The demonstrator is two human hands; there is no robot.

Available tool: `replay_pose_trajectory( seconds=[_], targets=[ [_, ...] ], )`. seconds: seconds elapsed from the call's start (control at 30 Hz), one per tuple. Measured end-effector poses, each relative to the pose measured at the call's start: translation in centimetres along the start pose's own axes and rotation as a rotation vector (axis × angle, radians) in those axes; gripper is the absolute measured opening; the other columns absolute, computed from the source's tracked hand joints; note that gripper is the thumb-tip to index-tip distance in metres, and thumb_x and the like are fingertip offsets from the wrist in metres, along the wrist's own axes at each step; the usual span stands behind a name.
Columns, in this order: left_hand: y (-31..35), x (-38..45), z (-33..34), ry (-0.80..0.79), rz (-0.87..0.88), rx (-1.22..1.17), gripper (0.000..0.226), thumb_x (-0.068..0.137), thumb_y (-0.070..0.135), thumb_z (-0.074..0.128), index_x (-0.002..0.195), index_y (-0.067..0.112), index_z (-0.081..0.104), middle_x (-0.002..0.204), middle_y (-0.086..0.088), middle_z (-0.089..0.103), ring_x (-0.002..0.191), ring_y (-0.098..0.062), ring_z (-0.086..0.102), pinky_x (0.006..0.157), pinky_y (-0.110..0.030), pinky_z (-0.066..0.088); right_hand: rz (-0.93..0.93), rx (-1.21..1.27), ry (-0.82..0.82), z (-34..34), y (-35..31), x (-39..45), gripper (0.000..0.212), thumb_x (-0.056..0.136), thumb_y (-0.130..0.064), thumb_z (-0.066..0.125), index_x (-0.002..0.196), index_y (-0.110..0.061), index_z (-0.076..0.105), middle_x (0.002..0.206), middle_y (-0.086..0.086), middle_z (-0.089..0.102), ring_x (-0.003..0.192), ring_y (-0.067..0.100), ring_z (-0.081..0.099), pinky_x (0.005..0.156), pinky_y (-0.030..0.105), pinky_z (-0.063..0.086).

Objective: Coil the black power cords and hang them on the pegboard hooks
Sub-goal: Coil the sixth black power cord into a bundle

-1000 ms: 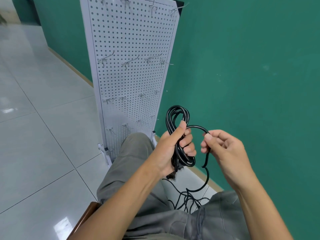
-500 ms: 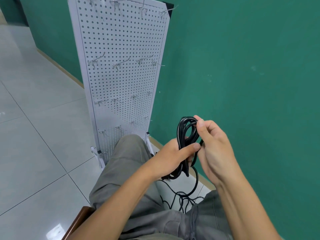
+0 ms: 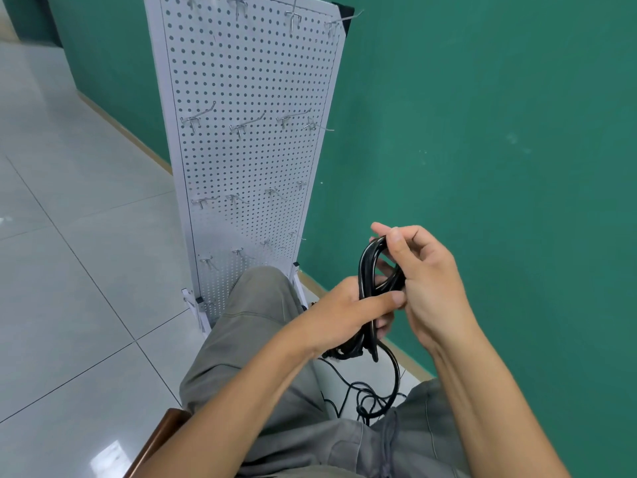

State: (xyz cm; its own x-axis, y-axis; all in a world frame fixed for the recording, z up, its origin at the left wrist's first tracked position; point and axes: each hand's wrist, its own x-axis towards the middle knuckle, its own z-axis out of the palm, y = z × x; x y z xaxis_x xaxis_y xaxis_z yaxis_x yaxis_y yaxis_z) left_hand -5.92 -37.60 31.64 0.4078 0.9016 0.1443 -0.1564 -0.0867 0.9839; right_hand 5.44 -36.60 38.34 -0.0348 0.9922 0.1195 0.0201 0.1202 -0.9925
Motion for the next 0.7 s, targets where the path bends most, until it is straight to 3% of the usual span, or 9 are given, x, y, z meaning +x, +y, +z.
replay_pose_trajectory(
  seconds=[0.13, 0.2, 0.27, 0.33, 0.43, 0.5, 0.57, 0.63, 0.7],
  targets=[
    [-0.4, 0.1, 0.5, 0.011, -0.02, -0.113, 0.023, 0.109, 0.01, 0.047, 0.087, 0.011, 0.053, 0.066, -0.001, 0.048, 0.061, -0.018, 0.053, 0.067, -0.027, 0.048, 0.007, 0.007, -0.055, -0.9, 0.8, 0.3, 0.012, 0.105, -0.03, 0.054, 0.114, -0.03, 0.063, 0.121, -0.01, 0.072, 0.111, 0.023, 0.068, 0.062, 0.031, 0.056],
    [-0.4, 0.1, 0.3, 0.019, -0.025, -0.14, 0.019, 0.109, 0.01, 0.046, 0.09, 0.008, 0.051, 0.065, 0.001, 0.049, 0.059, -0.016, 0.052, 0.064, -0.026, 0.046, 0.041, 0.015, -0.083, -1.1, 1.4, 0.4, 0.023, 0.102, -0.043, 0.054, 0.123, -0.037, 0.06, 0.122, -0.011, 0.071, 0.111, 0.022, 0.068, 0.061, 0.029, 0.054],
    [-0.3, 0.1, -0.1, 0.076, -0.025, -0.152, 0.019, 0.109, 0.014, 0.048, 0.09, 0.01, 0.051, 0.063, 0.003, 0.048, 0.056, -0.015, 0.049, 0.06, -0.024, 0.044, 0.081, 0.024, -0.137, -1.1, 2.2, 0.2, 0.04, 0.095, -0.058, 0.049, 0.128, -0.036, 0.06, 0.123, -0.004, 0.071, 0.096, 0.018, 0.07, 0.057, 0.03, 0.052],
    [-0.2, 0.1, -0.8, 0.146, -0.017, -0.189, 0.019, 0.107, 0.022, 0.053, 0.091, 0.01, 0.052, 0.062, 0.003, 0.046, 0.055, -0.015, 0.045, 0.057, -0.024, 0.041, 0.114, 0.035, -0.21, -1.0, 3.3, -0.1, 0.056, 0.094, -0.063, 0.04, 0.13, -0.025, 0.062, 0.116, 0.005, 0.073, 0.079, 0.015, 0.066, 0.064, 0.035, 0.054],
    [0.0, 0.1, -2.2, 0.251, 0.007, -0.258, 0.022, 0.106, 0.023, 0.055, 0.087, 0.013, 0.053, 0.062, 0.004, 0.046, 0.054, -0.014, 0.044, 0.058, -0.027, 0.041, 0.15, -0.057, -0.302, -0.9, 5.3, -0.7, 0.071, 0.096, -0.069, 0.027, 0.127, -0.02, 0.067, 0.103, -0.003, 0.076, 0.098, 0.013, 0.07, 0.096, 0.035, 0.053],
    [0.2, 0.1, -3.1, 0.341, 0.019, -0.359, 0.023, 0.106, 0.024, 0.055, 0.084, 0.016, 0.052, 0.062, 0.005, 0.046, 0.054, -0.013, 0.048, 0.062, -0.031, 0.041, 0.134, -0.131, -0.303, -0.5, 6.1, -1.3, 0.064, 0.096, -0.066, 0.026, 0.119, -0.026, 0.071, 0.111, -0.007, 0.077, 0.111, 0.01, 0.07, 0.104, 0.029, 0.049],
    [0.4, 0.2, -3.8, 0.451, 0.023, -0.491, 0.023, 0.105, 0.026, 0.056, 0.085, 0.017, 0.053, 0.063, 0.005, 0.045, 0.055, -0.012, 0.05, 0.065, -0.031, 0.042, 0.112, -0.189, -0.291, 0.0, 6.8, -1.9, 0.048, 0.099, -0.056, 0.032, 0.121, -0.034, 0.069, 0.111, -0.008, 0.077, 0.103, 0.015, 0.072, 0.095, 0.024, 0.054],
    [0.5, 0.3, -4.3, 0.565, 0.031, -0.584, 0.023, 0.105, 0.026, 0.056, 0.085, 0.017, 0.054, 0.062, 0.006, 0.044, 0.054, -0.011, 0.048, 0.064, -0.03, 0.044, 0.088, -0.228, -0.269, 0.3, 7.6, -2.3, 0.035, 0.105, -0.04, 0.042, 0.133, -0.037, 0.062, 0.111, 0.001, 0.076, 0.095, 0.023, 0.073, 0.089, 0.027, 0.058],
    [0.5, 0.4, -4.8, 0.662, 0.042, -0.658, 0.025, 0.105, 0.027, 0.057, 0.083, 0.017, 0.053, 0.06, 0.006, 0.042, 0.051, -0.01, 0.046, 0.06, -0.026, 0.046, 0.088, -0.241, -0.241, 0.5, 8.4, -2.4, 0.038, 0.108, -0.023, 0.047, 0.144, -0.032, 0.053, 0.107, 0.007, 0.075, 0.085, 0.024, 0.074, 0.086, 0.035, 0.06]
  ],
)
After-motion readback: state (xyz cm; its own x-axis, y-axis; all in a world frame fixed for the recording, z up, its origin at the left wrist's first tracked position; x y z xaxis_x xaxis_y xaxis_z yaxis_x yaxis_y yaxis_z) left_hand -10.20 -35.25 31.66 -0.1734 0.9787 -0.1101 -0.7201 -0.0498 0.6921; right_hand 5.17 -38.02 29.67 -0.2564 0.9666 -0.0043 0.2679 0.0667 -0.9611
